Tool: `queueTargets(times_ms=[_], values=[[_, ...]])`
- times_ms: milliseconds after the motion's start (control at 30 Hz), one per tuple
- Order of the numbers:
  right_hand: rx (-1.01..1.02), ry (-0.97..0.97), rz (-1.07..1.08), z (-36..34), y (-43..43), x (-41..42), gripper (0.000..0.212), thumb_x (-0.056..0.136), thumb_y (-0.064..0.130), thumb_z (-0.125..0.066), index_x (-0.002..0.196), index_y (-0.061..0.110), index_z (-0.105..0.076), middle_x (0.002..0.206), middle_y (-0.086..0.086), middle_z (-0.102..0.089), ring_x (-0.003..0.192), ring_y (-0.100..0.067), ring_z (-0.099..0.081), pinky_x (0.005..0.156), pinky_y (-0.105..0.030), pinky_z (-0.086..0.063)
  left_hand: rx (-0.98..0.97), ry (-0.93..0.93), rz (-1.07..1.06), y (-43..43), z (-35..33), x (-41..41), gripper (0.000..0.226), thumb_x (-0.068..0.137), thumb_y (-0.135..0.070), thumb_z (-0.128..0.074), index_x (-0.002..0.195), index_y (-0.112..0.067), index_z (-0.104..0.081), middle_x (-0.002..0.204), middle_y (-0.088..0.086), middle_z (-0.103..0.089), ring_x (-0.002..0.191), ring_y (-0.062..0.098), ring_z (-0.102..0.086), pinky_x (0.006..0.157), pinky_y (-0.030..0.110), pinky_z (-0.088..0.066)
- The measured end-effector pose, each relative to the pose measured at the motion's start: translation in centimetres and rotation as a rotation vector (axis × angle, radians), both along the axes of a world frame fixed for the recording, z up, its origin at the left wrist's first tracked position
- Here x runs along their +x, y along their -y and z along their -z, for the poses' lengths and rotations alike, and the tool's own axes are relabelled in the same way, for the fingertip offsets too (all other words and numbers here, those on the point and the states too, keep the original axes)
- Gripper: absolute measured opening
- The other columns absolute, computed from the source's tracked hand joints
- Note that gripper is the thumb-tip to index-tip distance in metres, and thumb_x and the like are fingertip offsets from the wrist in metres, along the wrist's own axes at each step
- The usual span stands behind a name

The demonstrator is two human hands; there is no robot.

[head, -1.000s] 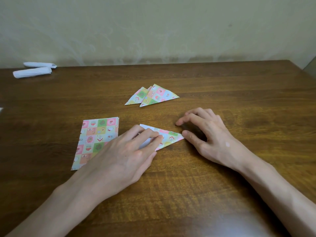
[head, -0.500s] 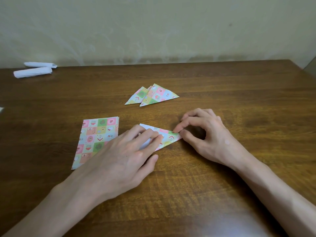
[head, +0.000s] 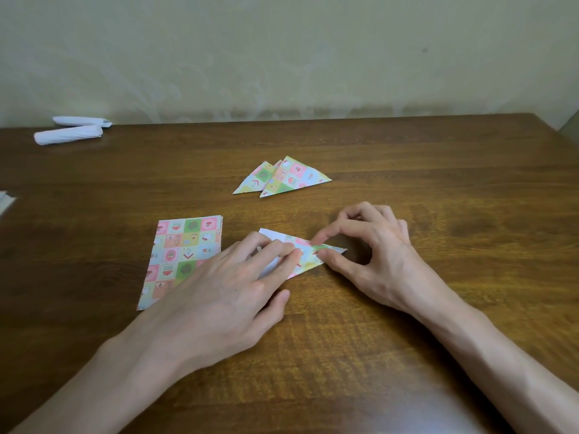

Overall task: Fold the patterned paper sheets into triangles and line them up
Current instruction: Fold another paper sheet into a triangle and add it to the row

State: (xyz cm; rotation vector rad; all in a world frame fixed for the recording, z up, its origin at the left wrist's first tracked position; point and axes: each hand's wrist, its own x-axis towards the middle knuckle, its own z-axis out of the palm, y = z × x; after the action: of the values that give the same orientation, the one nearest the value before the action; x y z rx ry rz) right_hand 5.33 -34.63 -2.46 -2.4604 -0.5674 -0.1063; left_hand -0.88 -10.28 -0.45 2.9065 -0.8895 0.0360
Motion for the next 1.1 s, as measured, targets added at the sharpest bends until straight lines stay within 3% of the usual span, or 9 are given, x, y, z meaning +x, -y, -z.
queueTargets(times_ms=[100, 233, 400, 800, 933, 1100], values=[[0.013, 0.006, 0.014, 0.0, -0.2, -0.2, 0.016, 0.085, 0.059, -0.069, 0.099, 0.052, -0.073, 0.111, 0.021, -0.049, 0.120, -0.006, -0.039, 0.100, -0.034, -0.026, -0.009, 0.006, 0.002, -0.1, 0.2, 0.0, 0.065, 0.103, -0.056, -0.011, 0.161, -0.033, -0.028, 0.150, -0.019, -0.028, 0.135, 0.002, -0.034, 0.087, 0.022, -0.046], [-0.042, 0.012, 0.052, 0.0, -0.8, -0.3, 0.024, 0.080, 0.064, -0.071, 0.099, 0.049, -0.071, 0.114, 0.021, -0.048, 0.120, -0.008, -0.038, 0.097, -0.035, -0.026, -0.004, 0.015, 0.003, 0.0, 0.2, 0.1, 0.067, 0.102, -0.057, -0.008, 0.162, -0.034, -0.025, 0.153, -0.017, -0.026, 0.136, 0.003, -0.033, 0.091, 0.025, -0.049], [-0.036, 0.045, 0.077, 0.4, -1.1, -0.6, 0.028, 0.078, 0.067, -0.065, 0.098, 0.047, -0.067, 0.112, 0.022, -0.046, 0.119, -0.007, -0.038, 0.095, -0.033, -0.023, 0.046, 0.003, -0.032, 0.0, 0.1, -0.1, 0.058, 0.105, -0.050, -0.027, 0.152, -0.025, -0.049, 0.142, -0.012, -0.045, 0.125, 0.005, -0.041, 0.077, 0.022, -0.052], [-0.063, 0.069, 0.103, 0.6, -1.9, -1.1, 0.043, 0.072, 0.078, -0.054, 0.099, 0.045, -0.060, 0.114, 0.019, -0.045, 0.119, -0.007, -0.033, 0.094, -0.031, -0.018, 0.030, 0.021, -0.013, 0.0, 0.0, -0.2, 0.059, 0.105, -0.049, -0.025, 0.155, -0.025, -0.044, 0.146, -0.010, -0.046, 0.126, 0.008, -0.044, 0.092, 0.028, -0.052], [-0.094, 0.091, 0.118, 0.6, -2.1, -1.3, 0.045, 0.071, 0.080, -0.054, 0.099, 0.044, -0.059, 0.114, 0.019, -0.044, 0.121, -0.008, -0.034, 0.094, -0.030, -0.017, -0.001, -0.023, -0.011, 0.0, -0.1, -0.2, 0.063, 0.104, -0.053, -0.016, 0.160, -0.030, -0.033, 0.153, -0.013, -0.035, 0.133, 0.007, -0.038, 0.101, 0.030, -0.047], [-0.090, 0.084, 0.125, 0.7, -2.2, -1.3, 0.045, 0.071, 0.080, -0.054, 0.099, 0.044, -0.058, 0.114, 0.019, -0.042, 0.122, -0.008, -0.033, 0.094, -0.031, -0.017, -0.019, -0.050, -0.028, -0.1, -0.1, -0.3, 0.062, 0.104, -0.054, -0.016, 0.161, -0.033, -0.028, 0.153, -0.017, -0.028, 0.134, 0.006, -0.036, 0.102, 0.030, -0.046]])
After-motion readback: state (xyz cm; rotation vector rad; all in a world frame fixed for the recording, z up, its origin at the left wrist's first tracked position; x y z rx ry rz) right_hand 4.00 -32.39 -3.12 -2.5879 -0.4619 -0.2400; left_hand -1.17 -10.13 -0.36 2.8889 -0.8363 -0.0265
